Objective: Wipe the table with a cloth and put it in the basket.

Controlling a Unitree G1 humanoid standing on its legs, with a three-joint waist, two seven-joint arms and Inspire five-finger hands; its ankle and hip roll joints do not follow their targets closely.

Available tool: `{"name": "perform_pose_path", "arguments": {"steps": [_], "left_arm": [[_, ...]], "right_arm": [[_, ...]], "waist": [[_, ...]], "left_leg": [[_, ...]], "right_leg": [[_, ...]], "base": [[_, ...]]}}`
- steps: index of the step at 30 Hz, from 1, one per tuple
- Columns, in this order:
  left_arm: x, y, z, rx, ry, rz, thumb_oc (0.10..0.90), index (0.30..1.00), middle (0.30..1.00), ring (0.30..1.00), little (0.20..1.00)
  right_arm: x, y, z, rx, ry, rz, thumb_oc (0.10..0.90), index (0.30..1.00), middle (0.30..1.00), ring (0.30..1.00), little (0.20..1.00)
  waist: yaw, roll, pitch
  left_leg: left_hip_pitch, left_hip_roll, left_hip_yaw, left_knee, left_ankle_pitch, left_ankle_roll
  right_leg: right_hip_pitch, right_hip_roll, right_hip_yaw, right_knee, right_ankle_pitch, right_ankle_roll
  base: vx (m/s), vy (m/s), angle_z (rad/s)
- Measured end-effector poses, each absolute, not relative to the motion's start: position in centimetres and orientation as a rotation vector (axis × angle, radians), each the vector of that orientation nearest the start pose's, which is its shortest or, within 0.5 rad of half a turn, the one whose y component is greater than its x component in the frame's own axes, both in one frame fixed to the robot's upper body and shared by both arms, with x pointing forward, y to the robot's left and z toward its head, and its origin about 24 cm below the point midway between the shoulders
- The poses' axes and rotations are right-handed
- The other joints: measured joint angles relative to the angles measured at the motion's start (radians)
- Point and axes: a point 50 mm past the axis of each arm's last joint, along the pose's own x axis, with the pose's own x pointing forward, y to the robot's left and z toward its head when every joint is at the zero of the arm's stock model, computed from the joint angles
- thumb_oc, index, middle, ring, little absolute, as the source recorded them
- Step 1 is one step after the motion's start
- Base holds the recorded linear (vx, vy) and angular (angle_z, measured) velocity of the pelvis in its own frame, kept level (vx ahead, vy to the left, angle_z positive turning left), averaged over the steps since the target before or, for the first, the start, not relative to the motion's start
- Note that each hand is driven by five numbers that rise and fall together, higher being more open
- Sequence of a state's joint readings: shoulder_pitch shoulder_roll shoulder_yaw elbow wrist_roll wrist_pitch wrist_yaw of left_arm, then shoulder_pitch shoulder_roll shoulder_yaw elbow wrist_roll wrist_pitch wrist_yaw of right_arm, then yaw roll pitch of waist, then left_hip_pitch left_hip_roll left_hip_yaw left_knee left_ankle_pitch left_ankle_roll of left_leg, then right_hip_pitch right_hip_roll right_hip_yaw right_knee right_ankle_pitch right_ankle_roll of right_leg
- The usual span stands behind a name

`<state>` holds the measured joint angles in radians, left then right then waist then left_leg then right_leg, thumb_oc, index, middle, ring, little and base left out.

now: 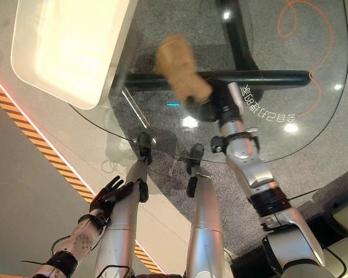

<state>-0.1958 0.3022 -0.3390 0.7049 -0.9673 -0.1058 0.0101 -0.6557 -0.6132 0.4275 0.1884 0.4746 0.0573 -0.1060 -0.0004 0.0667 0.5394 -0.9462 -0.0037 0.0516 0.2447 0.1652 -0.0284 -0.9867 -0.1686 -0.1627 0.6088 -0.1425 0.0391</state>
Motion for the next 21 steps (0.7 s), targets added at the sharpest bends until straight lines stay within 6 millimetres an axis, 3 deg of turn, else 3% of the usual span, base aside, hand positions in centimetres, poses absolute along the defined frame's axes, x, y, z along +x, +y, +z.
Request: {"name": "perform_pose_path", "arguments": {"steps": [6,21], "left_arm": [[25.5,18.1,-5.8,-0.494,0.482,0.068,0.800,0.900,0.900,0.900,0.900],[25.4,18.5,-5.8,-0.472,0.492,0.065,0.800,0.900,0.900,0.900,0.900]], "right_arm": [[33.8,-12.6,14.0,-0.312,-0.127,0.474,0.100,0.300,0.300,0.300,0.200],[34.0,-13.4,14.5,-0.303,-0.150,0.427,0.100,0.300,0.300,0.300,0.200]], "waist": [[0.023,0.000,0.000],[-0.002,0.000,0.000]], "left_leg": [[-0.014,-0.013,-0.024,0.001,0.003,-0.003],[-0.015,-0.027,-0.032,0.009,0.008,0.002]], "right_leg": [[-0.001,-0.015,-0.023,0.007,-0.008,0.000],[0.001,-0.029,-0.027,0.020,-0.014,0.002]], "base": [[0.00,-0.002,0.12],[0.00,-0.002,0.02]]}}
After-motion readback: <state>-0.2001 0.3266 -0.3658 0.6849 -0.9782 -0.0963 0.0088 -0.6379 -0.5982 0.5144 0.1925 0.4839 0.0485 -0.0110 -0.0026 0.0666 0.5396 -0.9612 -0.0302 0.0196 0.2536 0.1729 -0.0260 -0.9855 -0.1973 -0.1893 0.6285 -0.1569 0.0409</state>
